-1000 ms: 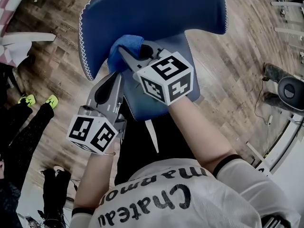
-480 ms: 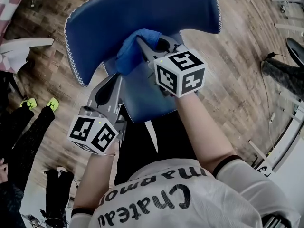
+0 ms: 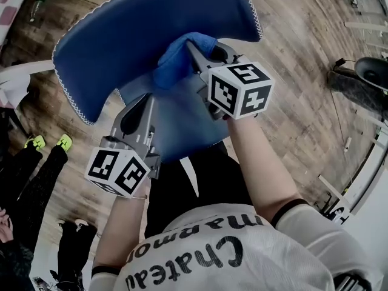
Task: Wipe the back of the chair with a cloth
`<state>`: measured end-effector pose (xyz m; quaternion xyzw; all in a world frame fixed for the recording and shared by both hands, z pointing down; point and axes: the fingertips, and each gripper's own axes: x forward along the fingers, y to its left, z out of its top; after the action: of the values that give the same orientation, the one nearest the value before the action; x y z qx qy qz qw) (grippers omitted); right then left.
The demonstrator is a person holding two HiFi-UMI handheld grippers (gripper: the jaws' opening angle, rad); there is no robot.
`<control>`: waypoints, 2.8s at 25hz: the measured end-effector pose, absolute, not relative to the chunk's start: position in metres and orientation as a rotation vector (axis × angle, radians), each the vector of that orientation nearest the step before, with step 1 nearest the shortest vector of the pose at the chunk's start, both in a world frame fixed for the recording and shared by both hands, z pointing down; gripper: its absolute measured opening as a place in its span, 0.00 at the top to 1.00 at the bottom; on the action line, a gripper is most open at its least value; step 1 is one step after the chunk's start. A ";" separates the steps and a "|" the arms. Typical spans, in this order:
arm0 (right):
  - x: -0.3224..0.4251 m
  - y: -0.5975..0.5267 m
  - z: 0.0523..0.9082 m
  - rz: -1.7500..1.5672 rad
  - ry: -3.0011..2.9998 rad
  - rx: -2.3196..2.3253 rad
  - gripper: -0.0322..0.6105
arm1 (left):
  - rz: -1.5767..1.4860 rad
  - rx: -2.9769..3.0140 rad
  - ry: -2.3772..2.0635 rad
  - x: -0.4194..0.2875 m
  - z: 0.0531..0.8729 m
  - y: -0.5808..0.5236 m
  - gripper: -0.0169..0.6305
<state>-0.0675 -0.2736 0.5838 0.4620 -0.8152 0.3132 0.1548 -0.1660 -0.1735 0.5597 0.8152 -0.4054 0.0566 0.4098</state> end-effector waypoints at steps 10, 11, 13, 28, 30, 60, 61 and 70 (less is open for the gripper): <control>0.001 -0.277 0.584 0.898 -2.261 1.464 0.88 | 0.122 2.066 -0.982 -0.130 0.565 -0.173 0.99; 0.009 -0.277 0.583 0.901 -2.250 1.486 0.88 | 0.123 2.070 -0.974 -0.128 0.565 -0.172 0.98; 0.022 -0.275 0.584 0.919 -2.238 1.526 0.88 | 0.133 2.073 -0.965 -0.125 0.565 -0.170 0.98; -0.136 -0.229 0.606 1.038 -2.309 1.193 0.88 | 0.160 2.006 -1.040 -0.205 0.581 -0.135 0.98; -0.171 -0.218 0.608 1.054 -2.330 1.104 0.88 | 0.157 1.997 -1.057 -0.222 0.580 -0.134 0.98; -0.150 -0.259 0.614 1.040 -2.289 1.048 0.87 | 0.151 2.013 -1.019 -0.191 0.572 -0.161 0.99; -0.142 -0.262 0.615 1.037 -2.285 1.058 0.87 | 0.151 2.009 -1.019 -0.186 0.574 -0.162 0.99; -0.067 -0.279 0.614 0.997 -2.248 1.141 0.87 | 0.144 1.996 -0.972 -0.132 0.582 -0.174 0.99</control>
<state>-0.0672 -0.2791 0.6142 0.4113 -0.8100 0.3591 0.2138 -0.1321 -0.1745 0.5821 0.8044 -0.3919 0.0578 0.4426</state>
